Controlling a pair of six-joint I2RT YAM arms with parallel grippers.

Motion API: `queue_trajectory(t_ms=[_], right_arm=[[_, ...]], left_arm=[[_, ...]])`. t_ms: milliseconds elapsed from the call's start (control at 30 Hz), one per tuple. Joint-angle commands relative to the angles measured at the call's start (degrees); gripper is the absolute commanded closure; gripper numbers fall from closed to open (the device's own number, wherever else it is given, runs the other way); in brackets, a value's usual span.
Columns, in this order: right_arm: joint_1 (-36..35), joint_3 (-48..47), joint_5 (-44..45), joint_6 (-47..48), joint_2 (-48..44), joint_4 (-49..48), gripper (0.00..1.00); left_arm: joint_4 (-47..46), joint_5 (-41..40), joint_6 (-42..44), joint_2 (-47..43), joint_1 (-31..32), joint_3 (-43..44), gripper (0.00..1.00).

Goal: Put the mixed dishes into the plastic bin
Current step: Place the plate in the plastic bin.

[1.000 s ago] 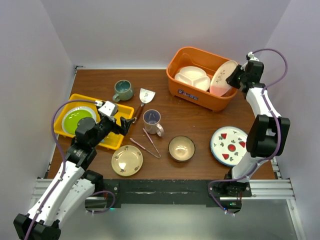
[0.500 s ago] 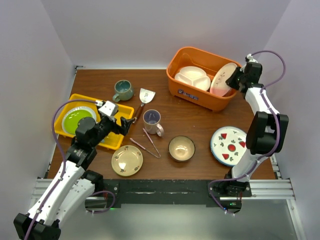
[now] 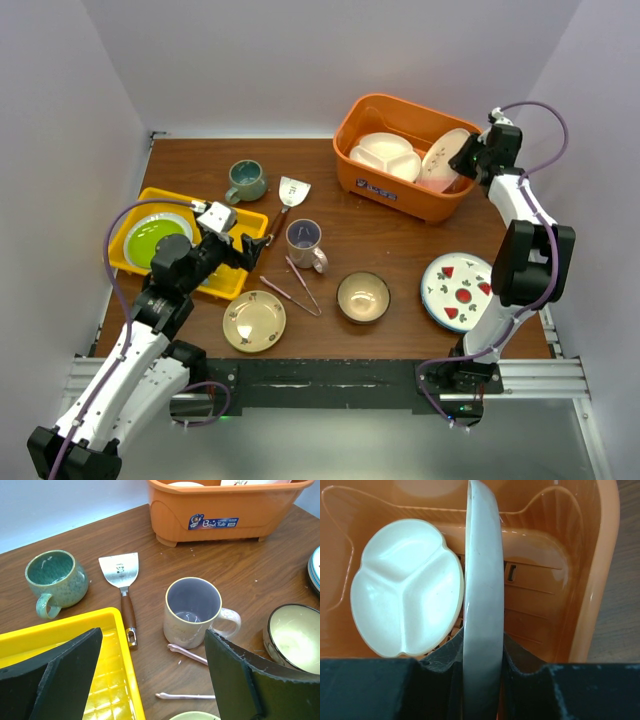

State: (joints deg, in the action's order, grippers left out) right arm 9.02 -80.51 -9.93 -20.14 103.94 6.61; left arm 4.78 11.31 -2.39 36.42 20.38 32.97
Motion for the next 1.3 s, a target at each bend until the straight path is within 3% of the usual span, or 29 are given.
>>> queue_trajectory(t_ms=[0, 1267], right_arm=[[0.12, -1.49, -0.7, 0.01, 0.65, -4.94, 0.74], [0.21, -1.84, -2.11, 1.95, 2.23, -3.89, 0.62]], left_arm=[[-2.75, 0.55, 0.02, -0.21, 0.01, -0.19, 0.11], [-2.75, 0.29, -0.07, -0.13, 0.01, -0.36, 0.11]])
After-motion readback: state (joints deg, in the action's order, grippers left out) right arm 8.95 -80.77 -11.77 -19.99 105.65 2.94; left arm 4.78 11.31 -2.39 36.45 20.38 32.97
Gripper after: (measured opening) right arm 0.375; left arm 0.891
